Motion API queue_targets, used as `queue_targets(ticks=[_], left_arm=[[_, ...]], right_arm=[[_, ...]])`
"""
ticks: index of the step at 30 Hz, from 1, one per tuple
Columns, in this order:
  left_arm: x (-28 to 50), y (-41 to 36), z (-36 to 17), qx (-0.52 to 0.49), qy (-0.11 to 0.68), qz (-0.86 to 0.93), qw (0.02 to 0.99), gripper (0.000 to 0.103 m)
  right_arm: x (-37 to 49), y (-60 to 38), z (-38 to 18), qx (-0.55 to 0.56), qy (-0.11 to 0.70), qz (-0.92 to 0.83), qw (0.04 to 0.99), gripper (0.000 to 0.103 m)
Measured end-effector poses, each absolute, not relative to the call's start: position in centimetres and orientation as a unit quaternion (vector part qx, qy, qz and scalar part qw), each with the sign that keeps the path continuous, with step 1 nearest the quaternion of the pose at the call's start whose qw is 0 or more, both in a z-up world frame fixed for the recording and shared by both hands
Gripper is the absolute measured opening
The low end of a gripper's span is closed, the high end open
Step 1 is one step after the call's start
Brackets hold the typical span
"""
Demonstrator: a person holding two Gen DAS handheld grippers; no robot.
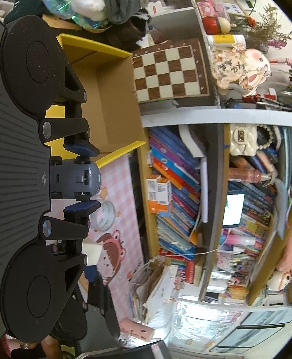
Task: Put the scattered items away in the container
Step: 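Carry the truck with the left gripper and sponge with the right toward the yellow box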
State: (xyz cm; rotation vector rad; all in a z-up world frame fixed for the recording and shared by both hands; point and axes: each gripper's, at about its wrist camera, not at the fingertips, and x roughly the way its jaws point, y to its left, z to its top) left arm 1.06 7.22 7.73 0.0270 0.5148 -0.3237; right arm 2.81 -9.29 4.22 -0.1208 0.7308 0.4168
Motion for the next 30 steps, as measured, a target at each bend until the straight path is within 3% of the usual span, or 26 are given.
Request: queue_targets(ticks=[13,30], left_arm=[[4.0,11.3,10.4,0.004,0.214,-0.136,0.967,0.041],[10.8,14.9,6.2,0.016,0.262,-0.075,0.962,0.041]], right_arm=[[5.1,-6.3,6.6,-0.072,0.329,0.221,0.915,0.051],[8.4,-2.3,6.8,-0.079,0.321,0.24,0.913,0.051]])
